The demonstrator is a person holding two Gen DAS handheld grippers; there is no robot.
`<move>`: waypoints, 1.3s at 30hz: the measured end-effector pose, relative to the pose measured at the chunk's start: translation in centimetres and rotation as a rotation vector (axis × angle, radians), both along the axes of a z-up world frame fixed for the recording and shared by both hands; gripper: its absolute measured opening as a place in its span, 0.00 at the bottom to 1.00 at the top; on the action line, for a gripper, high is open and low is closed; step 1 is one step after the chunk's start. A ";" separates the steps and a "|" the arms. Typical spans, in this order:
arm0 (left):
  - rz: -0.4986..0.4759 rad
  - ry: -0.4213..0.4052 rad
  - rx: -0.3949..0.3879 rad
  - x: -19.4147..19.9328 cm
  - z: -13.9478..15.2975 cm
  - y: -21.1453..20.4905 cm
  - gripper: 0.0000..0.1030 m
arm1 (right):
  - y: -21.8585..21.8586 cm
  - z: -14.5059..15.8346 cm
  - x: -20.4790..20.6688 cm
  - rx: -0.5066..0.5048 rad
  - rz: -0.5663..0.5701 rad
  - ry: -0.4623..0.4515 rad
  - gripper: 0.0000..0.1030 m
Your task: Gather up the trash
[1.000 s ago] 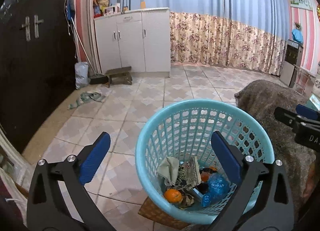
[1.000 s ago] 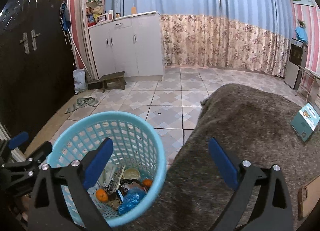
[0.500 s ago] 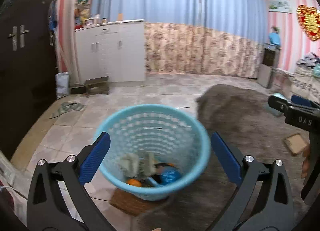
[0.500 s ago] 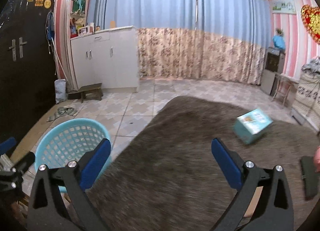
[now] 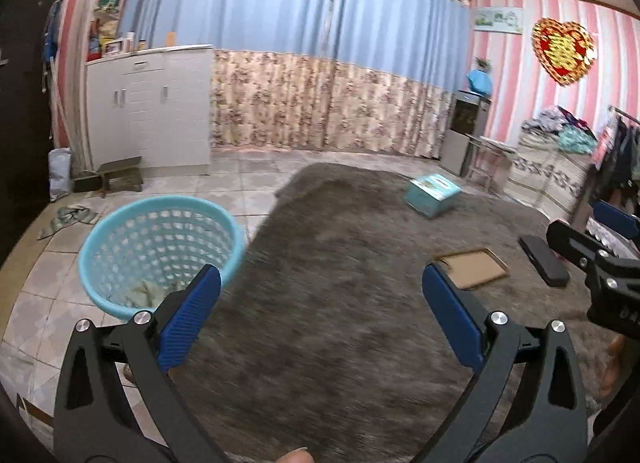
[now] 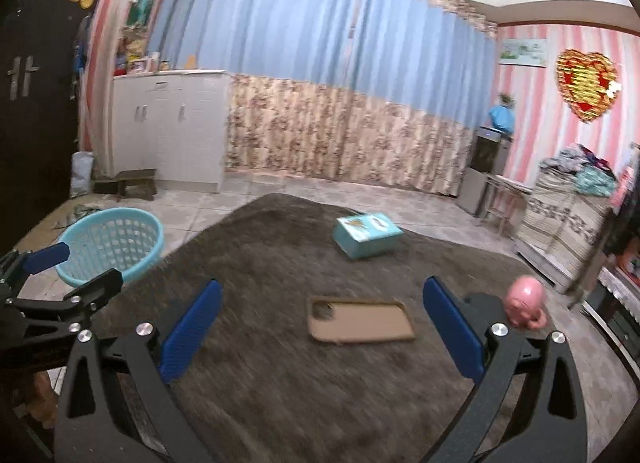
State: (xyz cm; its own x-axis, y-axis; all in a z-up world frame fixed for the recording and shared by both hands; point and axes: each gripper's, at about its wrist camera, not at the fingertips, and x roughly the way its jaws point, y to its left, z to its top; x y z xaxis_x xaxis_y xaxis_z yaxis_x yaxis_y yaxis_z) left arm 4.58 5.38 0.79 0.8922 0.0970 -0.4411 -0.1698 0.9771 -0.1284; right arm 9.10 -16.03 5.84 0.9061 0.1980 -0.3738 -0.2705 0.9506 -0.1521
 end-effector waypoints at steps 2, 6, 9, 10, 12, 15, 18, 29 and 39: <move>-0.021 0.004 0.003 -0.4 -0.4 -1.2 0.95 | -1.6 -0.7 -1.2 0.025 -0.056 -0.006 0.96; -0.023 -0.012 0.052 -1.6 -1.3 -3.3 0.95 | -3.5 -2.8 -2.5 0.064 -0.120 0.012 0.96; -0.020 -0.024 0.061 -2.6 -2.2 -4.0 0.95 | -4.3 -4.1 -3.8 0.089 -0.160 -0.005 0.96; -0.028 -0.016 0.064 -2.5 -2.4 -4.3 0.95 | -4.7 -4.5 -4.3 0.087 -0.172 -0.015 0.96; -0.037 -0.020 0.076 -2.7 -2.4 -4.6 0.95 | -4.9 -4.8 -5.1 0.084 -0.198 -0.034 0.96; -0.043 -0.044 0.098 -3.0 -2.1 -5.2 0.95 | -6.0 -4.7 -6.1 0.126 -0.238 -0.059 0.96; -0.061 -0.043 0.106 -2.9 -2.1 -5.5 0.95 | -6.9 -5.2 -6.1 0.143 -0.254 -0.025 0.96; -0.104 -0.017 0.075 -2.4 -2.7 -5.4 0.95 | -6.7 -6.0 -6.0 0.116 -0.286 0.001 0.96; -0.110 -0.037 0.102 -2.6 -2.8 -5.9 0.95 | -6.8 -6.0 -5.8 0.119 -0.305 0.024 0.96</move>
State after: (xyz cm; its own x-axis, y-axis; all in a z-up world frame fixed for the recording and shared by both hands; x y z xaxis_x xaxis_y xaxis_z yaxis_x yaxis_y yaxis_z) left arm 1.95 -0.53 -1.99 0.9152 0.0405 -0.4010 -0.0582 0.9978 -0.0321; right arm 3.33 -22.87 -0.17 0.9214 -0.0379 -0.3868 0.0276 0.9991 -0.0322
